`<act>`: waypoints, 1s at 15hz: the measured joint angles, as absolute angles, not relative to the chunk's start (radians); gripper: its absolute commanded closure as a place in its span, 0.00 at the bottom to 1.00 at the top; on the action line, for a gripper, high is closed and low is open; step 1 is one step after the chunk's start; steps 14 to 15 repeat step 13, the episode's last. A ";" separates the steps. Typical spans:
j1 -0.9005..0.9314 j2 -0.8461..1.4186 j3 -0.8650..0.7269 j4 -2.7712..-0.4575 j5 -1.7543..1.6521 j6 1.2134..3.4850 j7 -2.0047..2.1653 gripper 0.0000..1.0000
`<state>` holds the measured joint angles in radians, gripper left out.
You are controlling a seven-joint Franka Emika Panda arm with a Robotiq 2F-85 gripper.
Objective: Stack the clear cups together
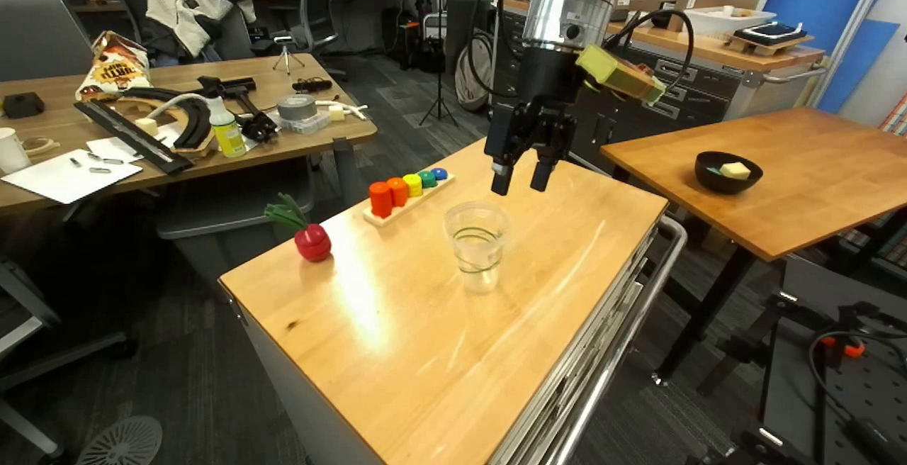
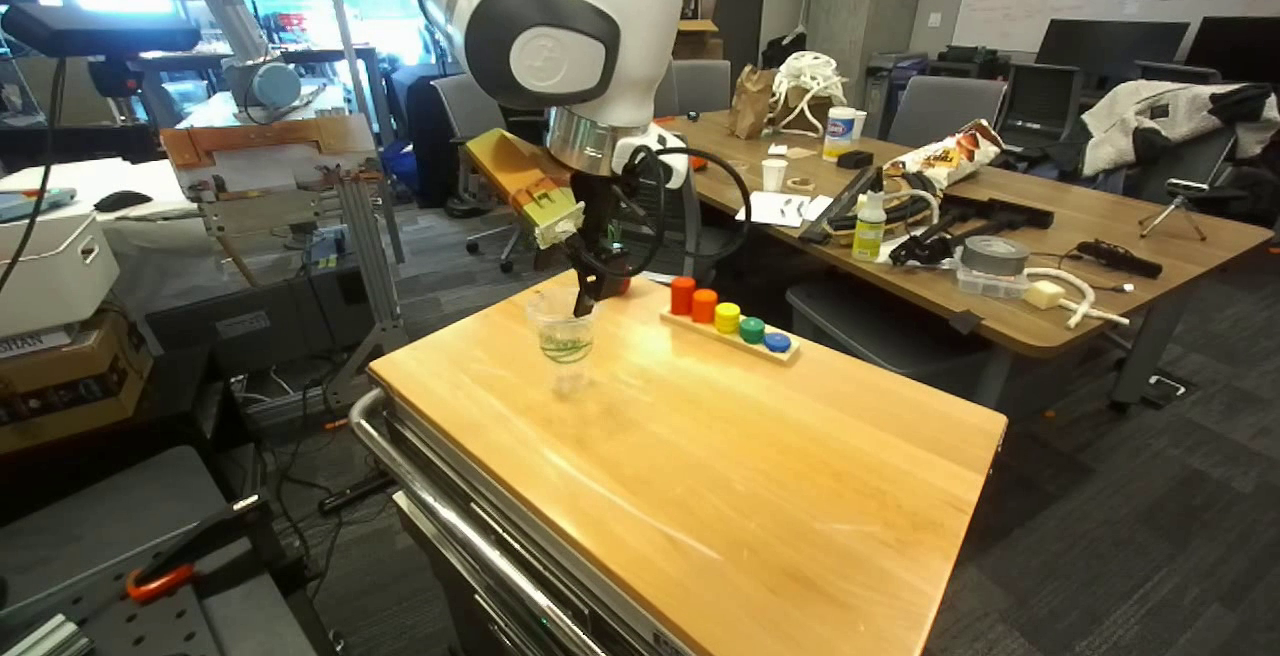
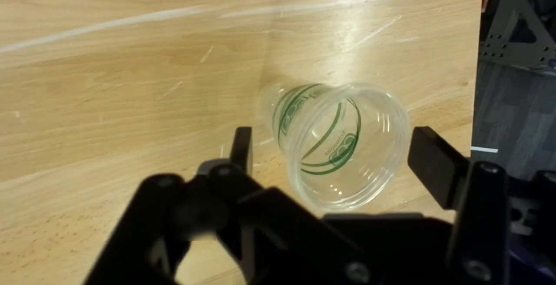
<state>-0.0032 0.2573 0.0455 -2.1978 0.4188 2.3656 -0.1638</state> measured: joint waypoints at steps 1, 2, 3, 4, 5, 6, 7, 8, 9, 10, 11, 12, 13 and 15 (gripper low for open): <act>-0.004 0.253 0.042 -2.197 0.394 2.365 -0.157 0.00; -0.005 0.246 0.037 -2.197 0.365 2.362 -0.145 0.00; -0.006 0.236 0.032 -2.198 0.339 2.358 -0.132 0.00; -0.006 0.222 0.025 -2.200 0.315 2.354 -0.121 0.00; -0.008 0.206 0.019 -2.203 0.295 2.348 -0.111 0.00; -0.010 0.187 0.012 -2.209 0.275 2.342 -0.099 0.00; -0.012 0.167 0.005 -2.215 0.258 2.339 -0.089 0.00; -0.013 0.146 -0.002 -2.224 0.246 2.334 -0.079 0.00; -0.015 0.123 -0.009 -2.234 0.239 2.328 -0.070 0.00; -0.017 0.099 -0.014 -2.246 0.238 2.319 -0.064 0.00; -0.020 0.074 -0.017 -2.260 0.238 2.306 -0.061 0.00; -0.023 0.047 -0.020 -2.274 0.243 2.286 -0.061 0.00; -0.025 0.020 -0.022 -2.289 0.253 2.264 -0.067 0.00; -0.025 0.020 -0.022 -2.289 0.253 2.264 -0.067 0.00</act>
